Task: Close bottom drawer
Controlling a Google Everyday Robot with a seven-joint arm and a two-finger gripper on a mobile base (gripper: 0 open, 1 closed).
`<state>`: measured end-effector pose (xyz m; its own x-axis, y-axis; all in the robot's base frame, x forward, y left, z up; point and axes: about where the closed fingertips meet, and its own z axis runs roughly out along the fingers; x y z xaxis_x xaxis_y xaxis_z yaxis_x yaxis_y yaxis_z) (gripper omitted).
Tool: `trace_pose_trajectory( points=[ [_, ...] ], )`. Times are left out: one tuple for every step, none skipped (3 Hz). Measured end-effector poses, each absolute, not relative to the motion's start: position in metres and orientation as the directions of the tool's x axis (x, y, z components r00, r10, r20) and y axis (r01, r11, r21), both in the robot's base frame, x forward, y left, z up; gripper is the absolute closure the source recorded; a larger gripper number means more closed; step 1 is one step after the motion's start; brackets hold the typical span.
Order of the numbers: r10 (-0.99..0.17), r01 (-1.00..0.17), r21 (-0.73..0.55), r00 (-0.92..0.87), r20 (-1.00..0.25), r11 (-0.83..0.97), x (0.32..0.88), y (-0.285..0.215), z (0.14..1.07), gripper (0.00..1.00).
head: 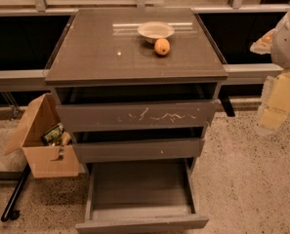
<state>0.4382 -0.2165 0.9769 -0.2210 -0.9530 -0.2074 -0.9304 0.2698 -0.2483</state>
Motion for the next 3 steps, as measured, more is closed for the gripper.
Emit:
trace_pose_trajectory(
  points=[
    [-0.953, -0.930, -0.248, -0.221, -0.207, 0.270, 0.438, -0.216, 0.977, 0.00],
    [-0.956, -0.954, -0.224, -0.141, -0.258, 0.201, 0.437, -0.204, 0.930, 0.00],
    [-0.932, -0.973, -0.177, -0.075, -0.354, 0.146, 0.426, -0.191, 0.856, 0.00]
  ],
)
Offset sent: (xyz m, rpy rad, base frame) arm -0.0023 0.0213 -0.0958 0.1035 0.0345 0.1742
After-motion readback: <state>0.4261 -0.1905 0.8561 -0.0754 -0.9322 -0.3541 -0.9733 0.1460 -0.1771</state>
